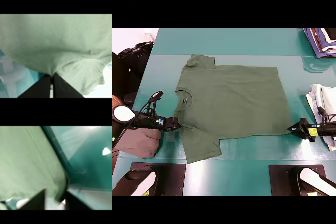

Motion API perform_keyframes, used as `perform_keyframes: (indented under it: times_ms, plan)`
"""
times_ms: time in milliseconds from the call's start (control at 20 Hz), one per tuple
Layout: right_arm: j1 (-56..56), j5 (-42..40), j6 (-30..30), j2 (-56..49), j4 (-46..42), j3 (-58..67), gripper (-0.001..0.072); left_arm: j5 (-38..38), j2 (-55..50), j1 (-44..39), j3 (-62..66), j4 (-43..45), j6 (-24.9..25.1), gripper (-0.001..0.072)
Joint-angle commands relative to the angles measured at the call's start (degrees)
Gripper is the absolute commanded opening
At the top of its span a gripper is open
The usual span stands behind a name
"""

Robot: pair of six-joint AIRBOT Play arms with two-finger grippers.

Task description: Fold the shirts.

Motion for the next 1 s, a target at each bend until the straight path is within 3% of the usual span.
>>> perform_keyframes:
  times_ms: [0, 200, 500, 700, 950]
  plan:
    - [5.16, -5.99, -0.02, 2.29, 0.02, -0.11, 0.0018, 0.04, 0.07, 0.02, 0.61, 0.04, 0.02, 0.0022]
    - [9.86, -5.64, 0.04, 12.46, 0.02, 9.7, 0.0016, -1.09, 0.07, 0.02, 14.43, 0.44, 0.02, 0.0021]
    - [13.66, -8.83, 0.44, 23.67, -0.61, 46.42, 0.0016, -3.37, 0.07, 0.0, 57.79, 1.84, 0.09, 0.0022]
    - [13.55, -8.57, 0.9, 25.88, -8.11, 66.88, 0.0016, -2.84, 0.07, 0.0, 82.75, 4.13, 0.02, 0.0022]
    - [13.53, -4.31, 4.5, 26.4, -17.27, 78.97, 0.0016, -0.74, 1.11, 0.0, 94.86, 3.02, -3.8, 0.0021]
